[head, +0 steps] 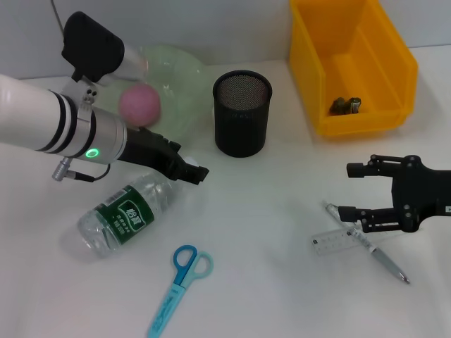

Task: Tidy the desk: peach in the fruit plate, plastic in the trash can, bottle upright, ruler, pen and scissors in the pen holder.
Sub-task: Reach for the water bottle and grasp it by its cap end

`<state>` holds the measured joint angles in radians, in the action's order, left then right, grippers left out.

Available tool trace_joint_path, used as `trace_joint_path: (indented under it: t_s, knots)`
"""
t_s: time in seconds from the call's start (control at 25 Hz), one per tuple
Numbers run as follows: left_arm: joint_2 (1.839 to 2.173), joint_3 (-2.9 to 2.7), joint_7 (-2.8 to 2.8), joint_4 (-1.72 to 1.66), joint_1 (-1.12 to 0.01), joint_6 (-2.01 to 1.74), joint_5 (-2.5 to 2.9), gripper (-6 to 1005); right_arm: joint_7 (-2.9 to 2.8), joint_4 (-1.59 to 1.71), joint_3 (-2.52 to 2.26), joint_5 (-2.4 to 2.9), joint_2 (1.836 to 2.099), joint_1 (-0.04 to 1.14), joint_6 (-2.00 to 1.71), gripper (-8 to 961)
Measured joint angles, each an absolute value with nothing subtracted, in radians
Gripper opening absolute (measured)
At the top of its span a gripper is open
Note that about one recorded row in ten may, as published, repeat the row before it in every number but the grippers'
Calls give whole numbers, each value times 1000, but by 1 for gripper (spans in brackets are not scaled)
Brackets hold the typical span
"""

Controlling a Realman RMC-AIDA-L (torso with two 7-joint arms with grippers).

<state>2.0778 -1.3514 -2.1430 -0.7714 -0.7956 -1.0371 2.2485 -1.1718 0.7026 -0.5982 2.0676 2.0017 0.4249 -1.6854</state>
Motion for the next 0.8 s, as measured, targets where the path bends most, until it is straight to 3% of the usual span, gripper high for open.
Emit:
trace_joint_path:
  t_s: [0.8]
  knots:
    - [2079,-1381,-2127,-717,-801,-986,2240,705,-1173,704,-610,2068,2010,446,-1689,815]
